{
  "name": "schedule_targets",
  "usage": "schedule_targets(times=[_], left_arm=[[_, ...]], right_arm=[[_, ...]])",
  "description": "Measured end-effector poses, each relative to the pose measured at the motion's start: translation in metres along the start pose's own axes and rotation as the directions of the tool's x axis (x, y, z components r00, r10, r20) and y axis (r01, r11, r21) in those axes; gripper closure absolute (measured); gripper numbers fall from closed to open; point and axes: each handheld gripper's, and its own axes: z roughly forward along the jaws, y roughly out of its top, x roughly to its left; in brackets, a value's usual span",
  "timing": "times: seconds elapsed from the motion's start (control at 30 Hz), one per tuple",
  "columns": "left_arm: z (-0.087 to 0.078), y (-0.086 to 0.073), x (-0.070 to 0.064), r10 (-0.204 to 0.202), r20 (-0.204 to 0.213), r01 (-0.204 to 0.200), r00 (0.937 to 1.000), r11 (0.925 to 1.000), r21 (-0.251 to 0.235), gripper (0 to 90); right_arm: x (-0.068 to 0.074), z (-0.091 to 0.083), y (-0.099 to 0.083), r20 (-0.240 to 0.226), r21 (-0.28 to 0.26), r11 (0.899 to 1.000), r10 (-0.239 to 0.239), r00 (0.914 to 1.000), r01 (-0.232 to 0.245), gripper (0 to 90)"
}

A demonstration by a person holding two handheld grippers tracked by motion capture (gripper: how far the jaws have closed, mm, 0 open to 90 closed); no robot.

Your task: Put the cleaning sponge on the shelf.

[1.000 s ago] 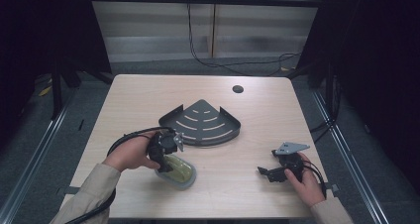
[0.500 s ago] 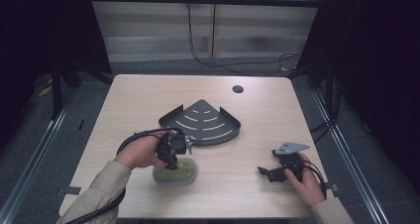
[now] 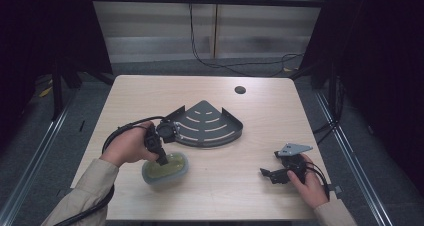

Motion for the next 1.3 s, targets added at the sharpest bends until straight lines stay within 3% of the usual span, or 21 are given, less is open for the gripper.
schedule_targets(times=[0.27,0.33,0.43,0.63,0.83,0.9,0.97,1.13,1.3], left_arm=[[-0.016,-0.005,0.01,-0.07,-0.023,0.069,0.9973,0.9971,-0.032,71.5],[-0.018,-0.006,0.012,-0.07,-0.022,0.069,0.9973,0.9971,-0.031,71.5],[-0.024,-0.007,0.019,-0.112,-0.029,0.111,0.9933,0.993,-0.041,71.4],[-0.032,-0.007,0.027,-0.133,-0.028,0.131,0.9908,0.9906,-0.039,71.5],[-0.041,-0.008,0.034,-0.181,-0.03,0.179,0.9831,0.9826,-0.05,71.4],[-0.044,-0.008,0.037,-0.176,-0.035,0.174,0.9838,0.9837,-0.045,71.4],[-0.046,-0.008,0.039,-0.195,-0.041,0.193,0.9799,0.9795,-0.058,71.4],[-0.05,-0.005,0.042,-0.187,-0.045,0.185,0.9813,0.9819,-0.039,71.4],[-0.052,-0.001,0.044,-0.207,-0.04,0.205,0.9775,0.9773,-0.054,71.4]], right_arm=[[0.0,0.0,0.0,0.0,0.0,1.0,0.0,1.0,0.0,10.7],[0.0,0.0,0.0,0.0,0.0,1.0,0.0,1.0,0.0,10.8],[0.0,0.0,0.0,0.0,0.0,1.0,0.0,1.0,0.0,10.7],[0.0,0.0,0.0,0.0,0.0,1.0,0.0,1.0,0.0,10.8],[0.0,0.0,0.0,0.0,0.0,1.0,0.0,1.0,0.0,10.8],[0.0,0.0,0.0,0.0,0.0,1.0,0.0,1.0,0.0,10.8],[0.0,0.0,0.0,0.0,0.0,1.0,0.0,1.0,0.0,10.8],[0.0,0.0,0.0,0.0,0.0,1.0,0.001,1.0,-0.001,10.8],[0.0,0.0,0.0,0.0,0.0,1.0,0.0,1.0,0.0,10.8]])
